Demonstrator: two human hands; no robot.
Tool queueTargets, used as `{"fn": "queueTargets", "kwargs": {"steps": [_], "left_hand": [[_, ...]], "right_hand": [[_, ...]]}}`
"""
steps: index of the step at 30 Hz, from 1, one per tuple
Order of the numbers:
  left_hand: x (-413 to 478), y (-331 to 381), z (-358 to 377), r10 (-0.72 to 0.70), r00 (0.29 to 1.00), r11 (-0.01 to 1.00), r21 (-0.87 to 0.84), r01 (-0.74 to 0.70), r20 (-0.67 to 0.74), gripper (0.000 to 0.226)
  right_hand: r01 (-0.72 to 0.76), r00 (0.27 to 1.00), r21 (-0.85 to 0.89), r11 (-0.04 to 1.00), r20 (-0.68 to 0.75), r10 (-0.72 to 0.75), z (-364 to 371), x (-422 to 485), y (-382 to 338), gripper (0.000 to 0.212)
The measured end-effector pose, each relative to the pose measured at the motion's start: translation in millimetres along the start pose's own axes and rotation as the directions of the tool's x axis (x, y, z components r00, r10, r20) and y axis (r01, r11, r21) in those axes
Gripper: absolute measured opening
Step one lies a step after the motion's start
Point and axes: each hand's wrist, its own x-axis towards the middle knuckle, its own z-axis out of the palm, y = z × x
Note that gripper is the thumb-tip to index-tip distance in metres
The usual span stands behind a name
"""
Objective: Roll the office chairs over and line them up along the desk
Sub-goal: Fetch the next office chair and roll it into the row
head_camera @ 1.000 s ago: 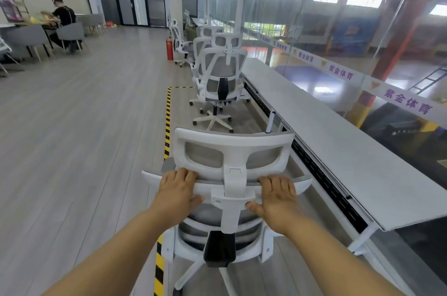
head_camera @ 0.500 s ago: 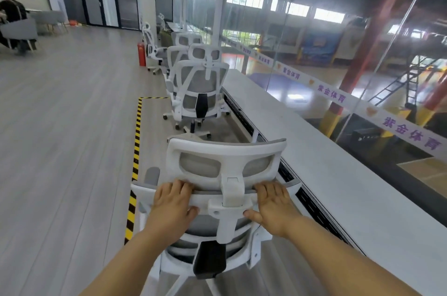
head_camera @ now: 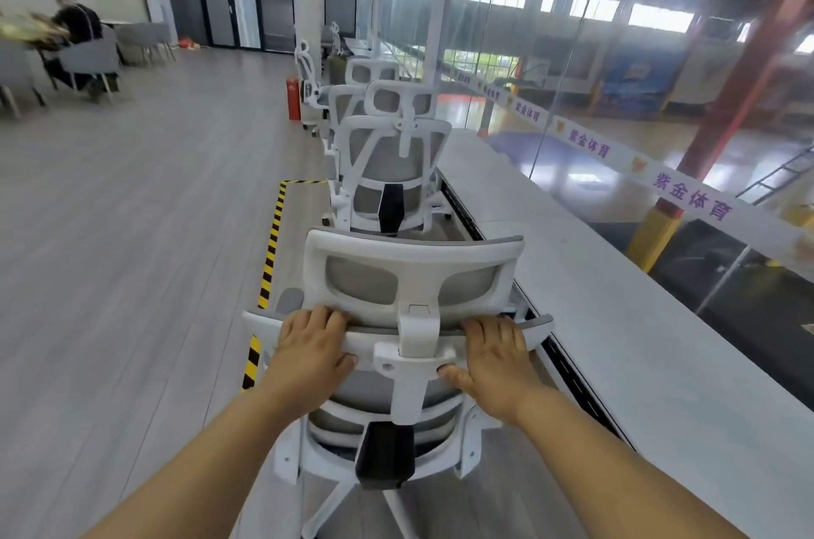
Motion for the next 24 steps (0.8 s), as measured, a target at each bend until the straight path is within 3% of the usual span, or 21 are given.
{"fn": "queueTargets", "kwargs": {"steps": [11, 17, 24], "left_hand": [[171, -17, 48, -0.102, 0.992, 0.991, 0.095, 0.095, 0.068, 0.042], [244, -27, 75, -0.142, 0.987, 0.984, 0.123, 0.132, 0.077, 0.044], [319, -39, 99, -0.115, 0.993, 0.99, 0.087, 0.112, 0.026, 0.041]], "right_hand": [[0.081, 0.989, 0.111, 0.991, -0.129, -0.067, 14, 180, 83, 0.1], [0.116, 0.978, 0.079, 0.99, -0.185, -0.1, 25, 259, 117, 0.093], [0.1, 0.987, 0.049, 0.994, -0.131, -0.093, 22, 340, 143, 0.097]]}}
